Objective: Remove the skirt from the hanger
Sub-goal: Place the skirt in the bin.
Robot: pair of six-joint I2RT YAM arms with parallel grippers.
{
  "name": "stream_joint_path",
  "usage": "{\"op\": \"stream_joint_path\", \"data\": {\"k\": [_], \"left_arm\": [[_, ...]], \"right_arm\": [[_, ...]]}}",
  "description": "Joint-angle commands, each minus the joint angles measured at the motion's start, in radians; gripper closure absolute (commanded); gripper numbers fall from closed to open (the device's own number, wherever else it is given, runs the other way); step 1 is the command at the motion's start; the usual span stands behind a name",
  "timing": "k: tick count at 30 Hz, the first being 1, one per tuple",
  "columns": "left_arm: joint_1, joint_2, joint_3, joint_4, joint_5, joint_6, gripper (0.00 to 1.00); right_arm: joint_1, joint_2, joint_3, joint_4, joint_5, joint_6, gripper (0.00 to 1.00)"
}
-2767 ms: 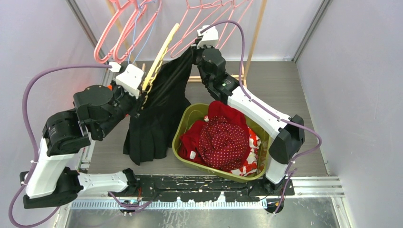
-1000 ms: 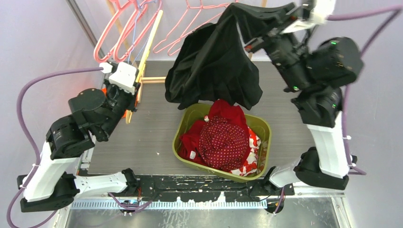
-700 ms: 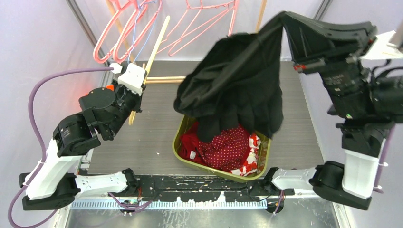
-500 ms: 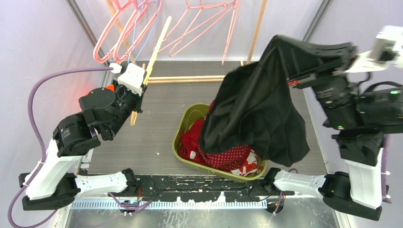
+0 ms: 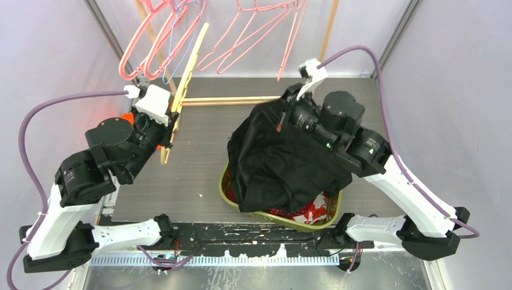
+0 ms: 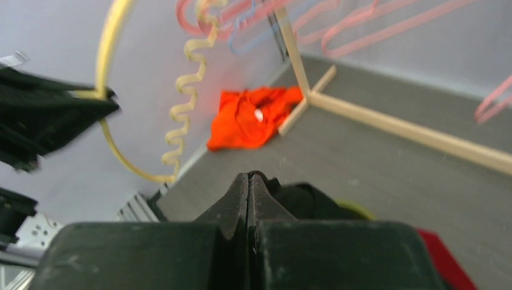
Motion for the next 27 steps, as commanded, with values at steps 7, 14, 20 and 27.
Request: {"op": "stream_joint_path", "data": {"k": [7,14,20,27], "left_arm": [[-0.003,-0.039,-0.003,0.012,-0.066,-0.010,1.00],[-0.003,0.000,-0.002,0.004,-0.047,-0.005,1.00],[-0.003,0.016,0.052,-0.053,-0.057,-0.053,1.00],[-0.003,0.062,0.160,-0.162,-0.096,-0.065,1.00]], "right_arm": [[0.019,-0.230,-0.288,-0.308,0.083,0.172,0.99],[0.019,-0.231,-0.394,-0.539,0.076,0.298,0.99],[0.020,-0.187,-0.617,-0.424,0.251,0.316,0.99],[0.024,0.007,-0.752,-0.367,0.106,0.368,0.99]]}}
